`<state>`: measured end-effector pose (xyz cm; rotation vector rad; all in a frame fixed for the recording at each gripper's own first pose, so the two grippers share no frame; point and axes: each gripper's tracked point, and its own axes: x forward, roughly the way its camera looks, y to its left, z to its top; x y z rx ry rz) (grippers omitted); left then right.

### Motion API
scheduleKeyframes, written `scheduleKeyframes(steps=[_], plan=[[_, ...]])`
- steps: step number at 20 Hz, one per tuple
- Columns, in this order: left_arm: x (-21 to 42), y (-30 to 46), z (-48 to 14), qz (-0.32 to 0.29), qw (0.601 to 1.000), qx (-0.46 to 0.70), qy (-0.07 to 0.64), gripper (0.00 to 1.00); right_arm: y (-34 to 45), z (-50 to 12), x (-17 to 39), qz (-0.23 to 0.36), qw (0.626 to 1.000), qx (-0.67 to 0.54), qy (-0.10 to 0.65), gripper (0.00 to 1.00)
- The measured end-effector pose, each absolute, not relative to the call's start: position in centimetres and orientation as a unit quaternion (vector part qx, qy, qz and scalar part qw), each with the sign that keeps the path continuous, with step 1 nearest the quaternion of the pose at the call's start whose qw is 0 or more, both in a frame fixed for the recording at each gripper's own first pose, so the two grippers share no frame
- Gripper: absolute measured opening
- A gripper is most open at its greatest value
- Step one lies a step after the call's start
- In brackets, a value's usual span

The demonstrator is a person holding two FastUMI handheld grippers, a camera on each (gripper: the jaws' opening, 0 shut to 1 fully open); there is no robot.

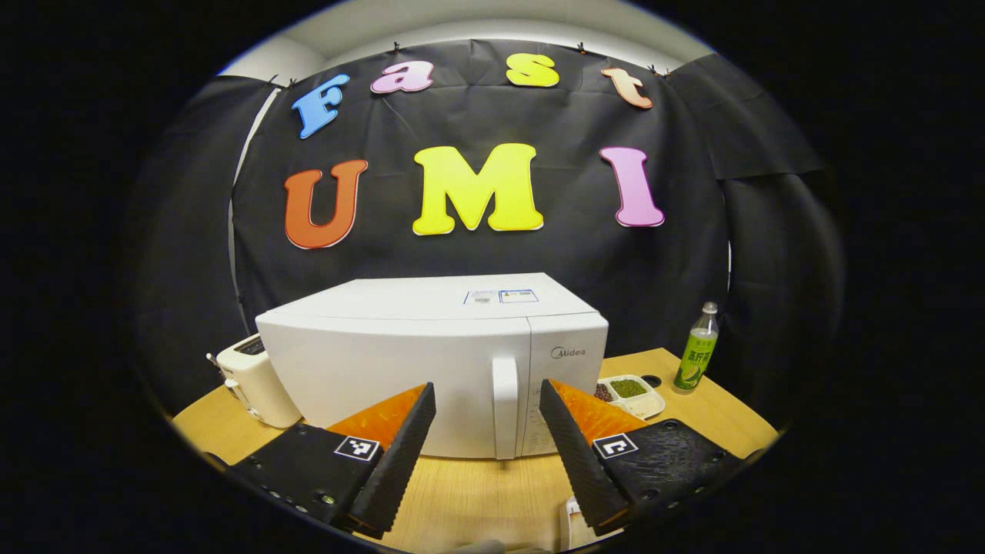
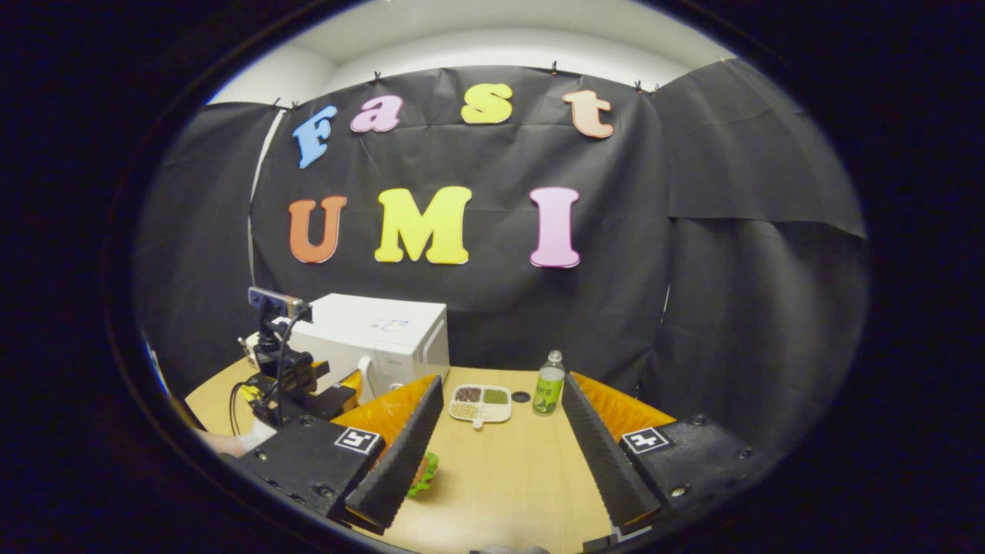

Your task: Open the microwave oven with the left hand, put the food in, and close the microwave oven.

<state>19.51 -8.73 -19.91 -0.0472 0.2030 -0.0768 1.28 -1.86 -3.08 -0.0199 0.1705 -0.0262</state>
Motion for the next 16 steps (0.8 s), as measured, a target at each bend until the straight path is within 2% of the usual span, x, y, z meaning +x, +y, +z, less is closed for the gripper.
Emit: scheduleKeyframes(steps=[1, 2, 3, 4, 5, 8, 9, 10, 14, 16], plan=[[20.3, -9.1, -20.6, -0.041, 0.993, -0.022, 0.105, 0.77, -2.1, -3.4, 1.5, -0.015, 0.996, -0.012, 0.092, 0.99], [21.0, -9.4, -21.4, -0.045, 0.992, -0.021, 0.112, 0.83, -2.1, -3.6, 1.8, -0.017, 0.995, -0.015, 0.095, 0.99], [21.5, -9.6, -22.0, -0.047, 0.992, -0.018, 0.116, 0.82, -2.2, -3.7, 2.0, -0.019, 0.995, -0.018, 0.099, 0.92], [21.9, -9.6, -22.3, -0.045, 0.992, -0.015, 0.118, 0.8, -2.3, -3.8, 2.3, -0.019, 0.994, -0.021, 0.103, 0.92], [22.2, -9.5, -22.7, -0.043, 0.992, -0.016, 0.118, 0.76, -2.3, -4.0, 2.6, -0.019, 0.994, -0.024, 0.106, 0.99], [22.7, -10.7, -22.9, -0.07, 0.991, -0.018, 0.114, 0.68, -2.1, -4.2, 3.2, -0.015, 0.993, -0.028, 0.111, 0.99], [22.9, -11.0, -23.0, -0.076, 0.99, -0.019, 0.116, 0.43, -2.3, -4.2, 3.4, -0.017, 0.993, -0.029, 0.111, 0.99], [23.8, -11.2, -23.5, -0.078, 0.99, -0.021, 0.118, 0.3, -2.3, -4.3, 3.6, -0.016, 0.993, -0.026, 0.112, 0.99], [23.2, -10.9, -23.4, -0.08, 0.989, -0.027, 0.119, 0.25, -1.8, -4.5, 3.6, -0.011, 0.993, -0.018, 0.114, 0.99], [23.0, -10.9, -23.1, -0.081, 0.989, -0.035, 0.119, 0.15, -1.8, -4.6, 3.5, -0.009, 0.993, -0.016, 0.116, 0.99]])
